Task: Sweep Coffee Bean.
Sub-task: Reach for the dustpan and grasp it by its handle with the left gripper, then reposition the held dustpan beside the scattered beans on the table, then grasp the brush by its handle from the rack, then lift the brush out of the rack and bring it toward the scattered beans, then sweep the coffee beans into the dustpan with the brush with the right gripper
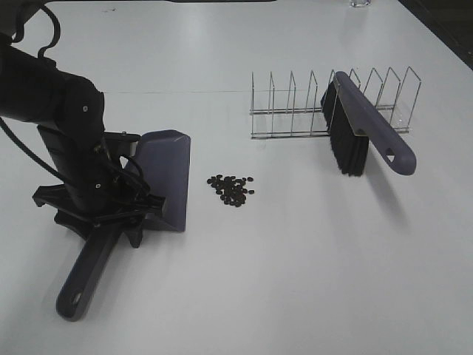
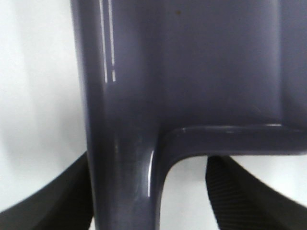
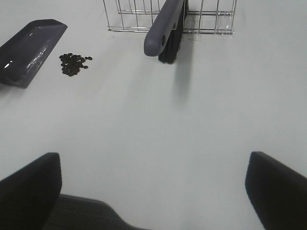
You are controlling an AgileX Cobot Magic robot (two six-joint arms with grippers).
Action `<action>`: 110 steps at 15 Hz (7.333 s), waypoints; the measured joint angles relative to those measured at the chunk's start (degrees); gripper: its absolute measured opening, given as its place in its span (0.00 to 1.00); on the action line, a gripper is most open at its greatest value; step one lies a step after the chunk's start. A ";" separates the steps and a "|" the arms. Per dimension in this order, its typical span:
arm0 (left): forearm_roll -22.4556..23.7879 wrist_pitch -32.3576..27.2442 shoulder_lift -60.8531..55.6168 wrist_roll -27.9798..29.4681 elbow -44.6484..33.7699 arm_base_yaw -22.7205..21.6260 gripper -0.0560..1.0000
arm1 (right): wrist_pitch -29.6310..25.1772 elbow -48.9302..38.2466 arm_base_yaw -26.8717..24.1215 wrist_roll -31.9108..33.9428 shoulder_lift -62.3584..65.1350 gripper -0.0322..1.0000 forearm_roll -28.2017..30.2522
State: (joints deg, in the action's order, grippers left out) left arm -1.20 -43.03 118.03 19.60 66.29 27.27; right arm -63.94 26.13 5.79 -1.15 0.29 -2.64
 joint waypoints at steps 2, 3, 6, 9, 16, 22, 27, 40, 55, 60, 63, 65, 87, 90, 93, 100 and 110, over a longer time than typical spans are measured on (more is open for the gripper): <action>0.00 -0.11 0.00 0.86 0.00 0.00 0.42 | 0.00 0.00 0.00 0.00 0.00 0.94 0.00; -0.06 -0.11 0.00 0.97 0.06 0.00 0.37 | 0.00 0.00 0.00 0.00 0.00 0.94 0.00; -0.11 -0.11 0.00 0.74 0.06 0.11 0.38 | 0.00 0.00 0.00 0.00 0.00 0.94 0.00; -0.11 -0.11 -0.23 0.63 0.06 0.11 0.38 | 0.00 0.00 0.00 0.00 0.00 0.94 0.00; 5.04 -3.90 -6.53 -0.17 -0.80 0.74 0.38 | 0.00 0.00 0.00 0.00 0.00 0.94 0.00; 5.50 5.16 -6.53 -0.17 -7.68 0.74 0.38 | 0.00 0.00 0.00 0.00 0.00 0.94 0.00; 4.93 7.33 -6.47 0.46 -7.91 0.74 0.38 | 0.00 0.00 0.00 0.00 0.00 0.94 0.00; 13.98 3.50 -6.47 7.79 -7.91 4.87 0.38 | 2.23 24.87 0.00 5.90 -54.83 0.94 -0.46; 16.16 1.38 -4.47 9.74 -7.91 4.87 0.38 | -5.67 80.33 0.00 4.24 -124.10 0.94 -2.81; 16.10 1.38 -4.47 9.74 -7.91 4.87 0.38 | -5.73 87.03 0.00 2.98 -134.53 0.94 -2.75; 16.10 1.38 -4.47 9.74 -7.91 4.87 0.38 | -5.73 87.03 0.00 2.86 -135.68 0.94 -2.81; 16.10 1.38 -4.41 9.74 -7.91 4.87 0.38 | -5.73 87.03 0.00 2.52 -135.79 0.89 -2.81; 15.18 1.38 -4.41 9.74 -7.91 4.87 0.38 | -5.73 82.39 -0.06 3.67 -133.38 0.32 -4.24; 15.07 1.43 -4.41 9.74 -7.91 4.87 0.38 | -6.07 72.25 0.97 3.50 -122.38 0.32 -4.47; 15.07 1.43 -4.41 10.14 -7.91 4.87 0.38 | -6.25 67.90 4.70 5.96 -112.53 0.32 4.01; 18.45 1.55 -4.41 9.74 -7.91 4.87 0.38 | -6.30 67.38 21.03 12.43 -114.13 0.32 18.22; 18.96 2.86 -4.41 7.28 -7.91 4.87 0.38 | -5.79 67.72 24.18 18.05 -129.20 0.32 14.73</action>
State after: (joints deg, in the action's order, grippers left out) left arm 17.76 -40.16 113.62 26.87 58.38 32.14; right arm -69.73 93.85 29.97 16.90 -128.92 12.09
